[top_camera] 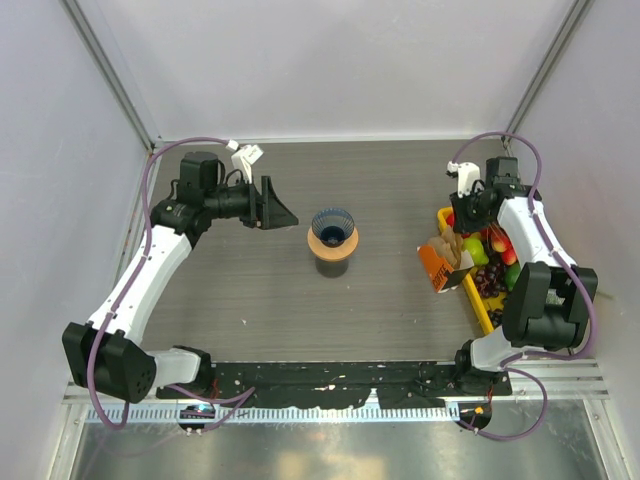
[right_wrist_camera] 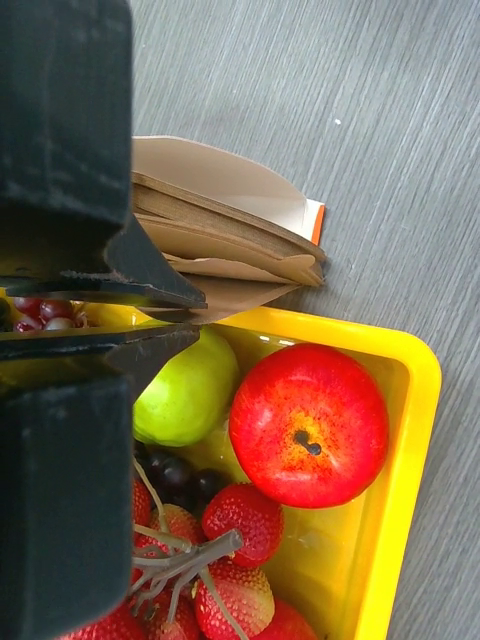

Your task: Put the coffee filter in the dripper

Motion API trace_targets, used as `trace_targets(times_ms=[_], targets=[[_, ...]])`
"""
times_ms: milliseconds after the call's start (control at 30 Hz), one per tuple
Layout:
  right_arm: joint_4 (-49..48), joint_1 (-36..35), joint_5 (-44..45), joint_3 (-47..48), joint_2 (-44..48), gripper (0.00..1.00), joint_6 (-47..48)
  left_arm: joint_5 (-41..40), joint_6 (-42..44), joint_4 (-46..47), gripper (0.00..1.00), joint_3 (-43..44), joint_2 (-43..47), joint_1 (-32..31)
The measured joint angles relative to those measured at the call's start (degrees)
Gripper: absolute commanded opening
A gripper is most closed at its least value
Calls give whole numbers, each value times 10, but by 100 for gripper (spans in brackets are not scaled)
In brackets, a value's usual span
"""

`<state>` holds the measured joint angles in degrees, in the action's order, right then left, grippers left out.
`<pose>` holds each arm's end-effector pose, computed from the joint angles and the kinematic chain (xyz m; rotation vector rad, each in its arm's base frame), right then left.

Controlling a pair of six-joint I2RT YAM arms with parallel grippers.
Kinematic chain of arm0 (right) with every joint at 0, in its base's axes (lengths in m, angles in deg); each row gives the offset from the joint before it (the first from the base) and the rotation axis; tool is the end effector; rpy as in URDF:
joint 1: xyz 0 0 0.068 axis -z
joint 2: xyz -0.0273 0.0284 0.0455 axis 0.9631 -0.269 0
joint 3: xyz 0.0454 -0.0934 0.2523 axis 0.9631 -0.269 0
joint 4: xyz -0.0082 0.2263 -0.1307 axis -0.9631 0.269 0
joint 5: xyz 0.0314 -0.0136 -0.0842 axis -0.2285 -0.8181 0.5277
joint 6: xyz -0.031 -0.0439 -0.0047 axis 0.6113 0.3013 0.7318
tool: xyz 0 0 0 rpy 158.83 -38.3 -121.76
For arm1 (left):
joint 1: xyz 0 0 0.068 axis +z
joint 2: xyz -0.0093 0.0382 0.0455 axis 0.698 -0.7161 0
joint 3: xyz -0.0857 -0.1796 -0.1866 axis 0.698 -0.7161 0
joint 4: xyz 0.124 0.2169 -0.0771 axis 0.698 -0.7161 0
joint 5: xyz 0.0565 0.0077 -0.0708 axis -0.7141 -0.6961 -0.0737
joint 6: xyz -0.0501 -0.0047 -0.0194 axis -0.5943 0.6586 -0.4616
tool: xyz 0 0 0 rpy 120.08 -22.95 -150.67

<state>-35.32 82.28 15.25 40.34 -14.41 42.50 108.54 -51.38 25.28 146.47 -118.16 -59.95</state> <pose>0.3102 -0.0336 0.2596 -0.5342 2.5177 0.1211 0.2580 -0.0992 0.3597 0.4082 2.1402 -1.2220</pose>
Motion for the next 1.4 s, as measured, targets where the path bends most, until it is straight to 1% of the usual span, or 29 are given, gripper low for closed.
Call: trace_targets(times_ms=[100,333,500,700,800,867,1000,1133,1267,1400], targets=[[0,1,-7,0,0,5,-5,0,0,0,64,0,0,0],[2,1,-17,0,15,5,-13,0,0,0,65,0,0,0],[5,1,-26,0,64,5,-17,0,0,0,65,0,0,0],[9,1,-29,9,111,5,-15,-3,1,0,67,0,1,0],[15,1,-31,16,128,5,-12,-9,3,0,70,0,2,0],[24,1,-37,28,139,5,-9,-15,9,-3,74,2,4,0],[40,1,-54,63,165,5,-5,-25,29,-19,85,22,8,0],[47,1,-71,108,192,5,-5,-32,52,-33,99,51,25,4],[47,1,-97,147,218,5,-31,-50,77,-43,99,78,56,5],[26,1,-133,151,249,5,-102,-71,92,-46,99,109,84,5]])
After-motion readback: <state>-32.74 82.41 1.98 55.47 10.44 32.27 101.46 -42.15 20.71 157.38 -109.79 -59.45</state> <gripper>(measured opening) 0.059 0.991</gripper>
